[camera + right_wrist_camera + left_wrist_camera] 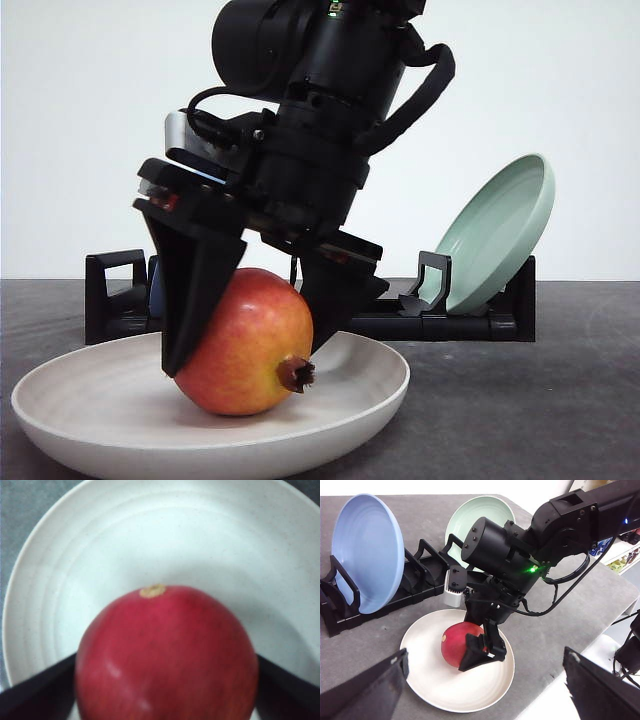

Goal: Place pomegranate in white plate

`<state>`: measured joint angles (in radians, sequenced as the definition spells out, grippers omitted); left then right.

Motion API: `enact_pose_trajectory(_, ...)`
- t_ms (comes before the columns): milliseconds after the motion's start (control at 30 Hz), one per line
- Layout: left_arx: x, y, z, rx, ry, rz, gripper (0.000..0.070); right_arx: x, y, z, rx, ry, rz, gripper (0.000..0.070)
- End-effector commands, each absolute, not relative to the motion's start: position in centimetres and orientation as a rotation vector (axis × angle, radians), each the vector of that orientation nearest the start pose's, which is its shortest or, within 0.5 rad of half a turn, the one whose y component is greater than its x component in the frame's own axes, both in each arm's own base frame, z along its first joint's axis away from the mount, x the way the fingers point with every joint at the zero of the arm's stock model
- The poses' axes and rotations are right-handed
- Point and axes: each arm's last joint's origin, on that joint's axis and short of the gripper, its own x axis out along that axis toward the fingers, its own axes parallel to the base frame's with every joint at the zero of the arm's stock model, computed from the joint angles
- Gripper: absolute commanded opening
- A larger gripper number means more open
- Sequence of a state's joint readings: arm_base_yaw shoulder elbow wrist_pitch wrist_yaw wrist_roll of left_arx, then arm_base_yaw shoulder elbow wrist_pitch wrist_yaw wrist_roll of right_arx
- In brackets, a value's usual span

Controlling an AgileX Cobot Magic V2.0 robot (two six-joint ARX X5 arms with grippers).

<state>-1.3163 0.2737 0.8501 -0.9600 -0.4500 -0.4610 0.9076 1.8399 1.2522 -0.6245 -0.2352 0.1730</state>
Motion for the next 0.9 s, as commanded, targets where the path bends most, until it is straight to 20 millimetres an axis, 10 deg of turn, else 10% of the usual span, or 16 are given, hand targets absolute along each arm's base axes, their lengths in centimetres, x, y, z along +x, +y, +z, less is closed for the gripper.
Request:
enact_pose_trajectory(0,1.9,-2.2,32.6,-0.136,0.431,-0.782,0.0589,21.6,29.5,17.9,-0.288,1.282,0.89,0.07)
enact_pose_trajectory(367,1.9,-2.2,32.6,-0.135,0.431,-0.782,0.0589,20.8,26.8,24.8,-0.245,1.138,0.924,0.07)
enact_pose_trajectory(633,1.9,-2.2,32.6,-0.135,0.431,-0.782,0.0589,16.0,18.8,32.5,-0.292,1.011,0.767,0.07)
enact_pose_trajectory(867,1.9,-2.1,32.6,-0.127,0.42,-0.767,0.0589,10.7,12.3,34.6,-0.2,0.774,0.747,0.07)
